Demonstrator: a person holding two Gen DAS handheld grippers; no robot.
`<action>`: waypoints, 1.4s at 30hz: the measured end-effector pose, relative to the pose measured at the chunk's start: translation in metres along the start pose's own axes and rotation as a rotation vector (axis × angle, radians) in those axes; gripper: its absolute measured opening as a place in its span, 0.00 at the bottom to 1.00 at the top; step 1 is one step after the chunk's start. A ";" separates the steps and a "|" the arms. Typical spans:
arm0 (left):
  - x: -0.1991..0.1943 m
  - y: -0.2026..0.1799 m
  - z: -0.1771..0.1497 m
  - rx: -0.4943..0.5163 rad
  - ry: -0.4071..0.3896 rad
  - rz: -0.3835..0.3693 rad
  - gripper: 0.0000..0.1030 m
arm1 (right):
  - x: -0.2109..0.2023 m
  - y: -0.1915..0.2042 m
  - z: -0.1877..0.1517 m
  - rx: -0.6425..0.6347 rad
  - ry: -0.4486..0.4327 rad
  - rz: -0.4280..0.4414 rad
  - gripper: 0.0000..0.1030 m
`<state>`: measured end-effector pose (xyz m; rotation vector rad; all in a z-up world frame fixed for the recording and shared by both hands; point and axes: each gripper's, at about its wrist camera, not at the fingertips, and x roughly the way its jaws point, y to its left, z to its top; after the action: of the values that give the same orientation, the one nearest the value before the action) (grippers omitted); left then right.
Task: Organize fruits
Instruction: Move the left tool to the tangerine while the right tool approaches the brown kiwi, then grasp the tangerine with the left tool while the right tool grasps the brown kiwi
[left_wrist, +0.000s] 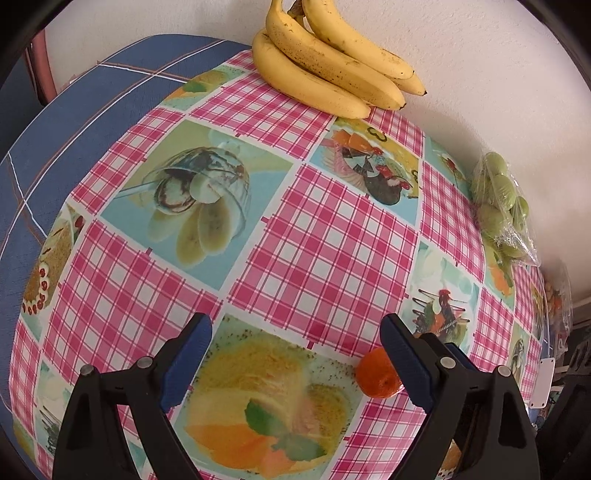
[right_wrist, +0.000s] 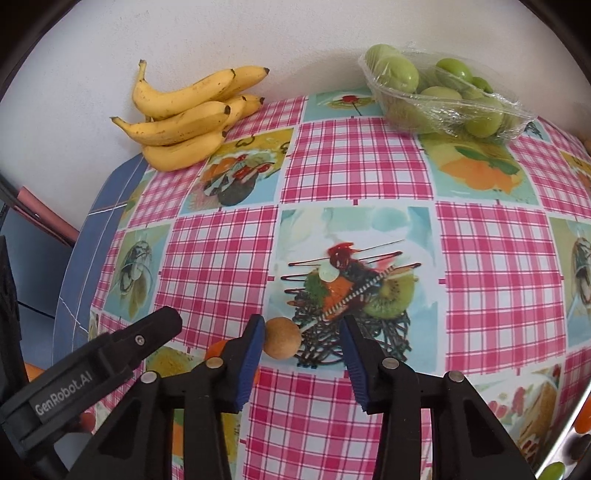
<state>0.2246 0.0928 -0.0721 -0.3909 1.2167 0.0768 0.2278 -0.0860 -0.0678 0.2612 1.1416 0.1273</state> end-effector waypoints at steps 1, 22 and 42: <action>0.001 0.000 0.000 -0.001 0.004 -0.003 0.90 | 0.001 0.002 0.000 -0.002 0.001 0.007 0.39; 0.012 -0.031 -0.013 0.021 0.093 -0.144 0.63 | -0.009 -0.026 -0.005 0.049 0.033 -0.025 0.26; -0.003 -0.051 -0.033 0.021 0.097 -0.168 0.37 | -0.053 -0.060 -0.019 0.106 0.033 -0.057 0.26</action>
<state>0.2072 0.0348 -0.0662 -0.4810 1.2743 -0.1001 0.1869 -0.1531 -0.0445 0.3215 1.1895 0.0208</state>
